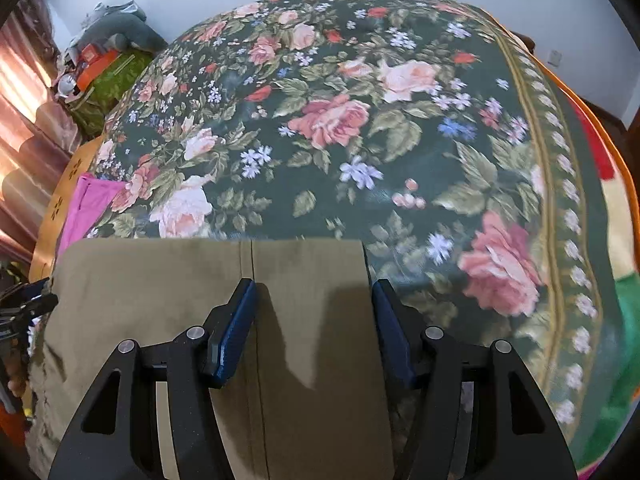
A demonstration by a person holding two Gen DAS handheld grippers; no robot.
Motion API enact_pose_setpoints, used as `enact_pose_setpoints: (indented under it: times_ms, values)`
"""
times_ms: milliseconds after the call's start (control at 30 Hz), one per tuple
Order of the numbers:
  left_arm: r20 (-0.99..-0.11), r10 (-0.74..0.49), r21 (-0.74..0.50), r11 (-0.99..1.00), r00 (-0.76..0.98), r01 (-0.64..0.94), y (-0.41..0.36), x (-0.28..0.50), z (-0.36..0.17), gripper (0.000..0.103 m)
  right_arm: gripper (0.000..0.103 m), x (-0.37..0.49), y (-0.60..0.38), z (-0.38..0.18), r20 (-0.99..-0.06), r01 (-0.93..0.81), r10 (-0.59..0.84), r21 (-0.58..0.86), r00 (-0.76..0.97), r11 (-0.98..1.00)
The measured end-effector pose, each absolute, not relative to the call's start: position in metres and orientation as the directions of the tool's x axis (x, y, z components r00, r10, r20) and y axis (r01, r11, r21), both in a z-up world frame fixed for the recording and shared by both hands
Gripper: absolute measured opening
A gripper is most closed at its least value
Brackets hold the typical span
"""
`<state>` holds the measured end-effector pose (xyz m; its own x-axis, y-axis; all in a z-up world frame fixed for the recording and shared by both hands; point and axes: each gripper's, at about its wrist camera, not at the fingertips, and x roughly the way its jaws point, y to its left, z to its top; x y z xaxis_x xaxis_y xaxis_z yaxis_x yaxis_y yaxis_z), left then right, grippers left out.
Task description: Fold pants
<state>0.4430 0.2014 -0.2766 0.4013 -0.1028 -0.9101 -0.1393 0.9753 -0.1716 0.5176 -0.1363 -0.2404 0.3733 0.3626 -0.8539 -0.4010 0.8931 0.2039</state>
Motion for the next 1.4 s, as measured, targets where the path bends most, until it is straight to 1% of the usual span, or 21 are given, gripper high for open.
enact_pose_setpoints:
  times_ms: [67,133,200,233,300,367,400,533,633,700,867,1067,1100,1233,1400]
  values:
    - [-0.908,-0.120,-0.186,0.974,0.400,-0.130,0.200,0.445,-0.280,0.075,0.051,0.519,-0.133,-0.243,-0.852,-0.398,0.368,0.212,0.372,0.893]
    - [-0.904,-0.158,-0.222,0.968,0.396,-0.119,0.199,0.446,-0.283,0.066,0.040,0.522,-0.128,-0.246,-0.870,-0.402,0.340,0.185,0.358,0.897]
    - [-0.901,-0.177,-0.248,0.959,0.397,-0.135,0.201,0.447,-0.283,0.063,0.014,0.521,-0.121,-0.245,-0.882,-0.430,0.312,0.143,0.353,0.891]
    - [-0.900,-0.172,-0.244,0.960,0.401,-0.136,0.200,0.446,-0.282,0.060,0.012,0.519,-0.119,-0.244,-0.886,-0.441,0.303,0.129,0.351,0.888]
    - [-0.899,-0.146,-0.218,0.967,0.412,-0.133,0.198,0.444,-0.278,0.054,0.010,0.512,-0.117,-0.239,-0.876,-0.456,0.284,0.084,0.390,0.886]
    - [-0.897,-0.101,-0.167,0.979,0.431,-0.120,0.193,0.440,-0.268,0.050,0.009,0.501,-0.115,-0.228,-0.847,-0.476,0.268,0.020,0.460,0.879]
    - [-0.894,-0.084,-0.150,0.982,0.440,-0.117,0.192,0.438,-0.264,0.049,0.009,0.498,-0.117,-0.221,-0.833,-0.476,0.270,0.009,0.483,0.879]
    - [-0.869,-0.011,-0.076,0.991,0.495,-0.110,0.188,0.431,-0.235,0.047,0.009,0.490,-0.131,-0.173,-0.761,-0.469,0.305,0.001,0.573,0.883]
    - [-0.831,0.034,-0.028,0.994,0.555,-0.103,0.182,0.427,-0.202,0.046,0.009,0.487,-0.132,-0.134,-0.706,-0.460,0.331,0.009,0.626,0.888]
    - [-0.805,0.044,-0.023,0.994,0.592,-0.105,0.180,0.426,-0.179,0.046,0.009,0.483,-0.133,-0.101,-0.661,-0.454,0.345,0.007,0.667,0.891]
    - [-0.746,0.044,-0.024,0.995,0.664,-0.092,0.178,0.414,-0.129,0.046,0.009,0.466,-0.135,-0.048,-0.597,-0.460,0.384,0.029,0.704,0.888]
    - [-0.750,0.044,-0.012,0.997,0.660,-0.079,0.170,0.393,-0.120,0.046,0.009,0.424,-0.153,-0.034,-0.580,-0.483,0.410,0.033,0.704,0.875]
    - [-0.753,0.038,-0.014,0.997,0.657,-0.073,0.169,0.388,-0.121,0.044,0.009,0.417,-0.157,-0.035,-0.576,-0.484,0.417,0.043,0.703,0.874]
    - [-0.751,0.022,-0.010,0.999,0.660,-0.045,0.160,0.362,-0.123,0.044,0.009,0.382,-0.174,-0.040,-0.553,-0.478,0.439,0.082,0.708,0.874]
    - [-0.745,0.015,0.009,1.000,0.667,-0.013,0.146,0.331,-0.126,0.044,0.009,0.338,-0.189,-0.053,-0.553,-0.477,0.439,0.084,0.708,0.875]
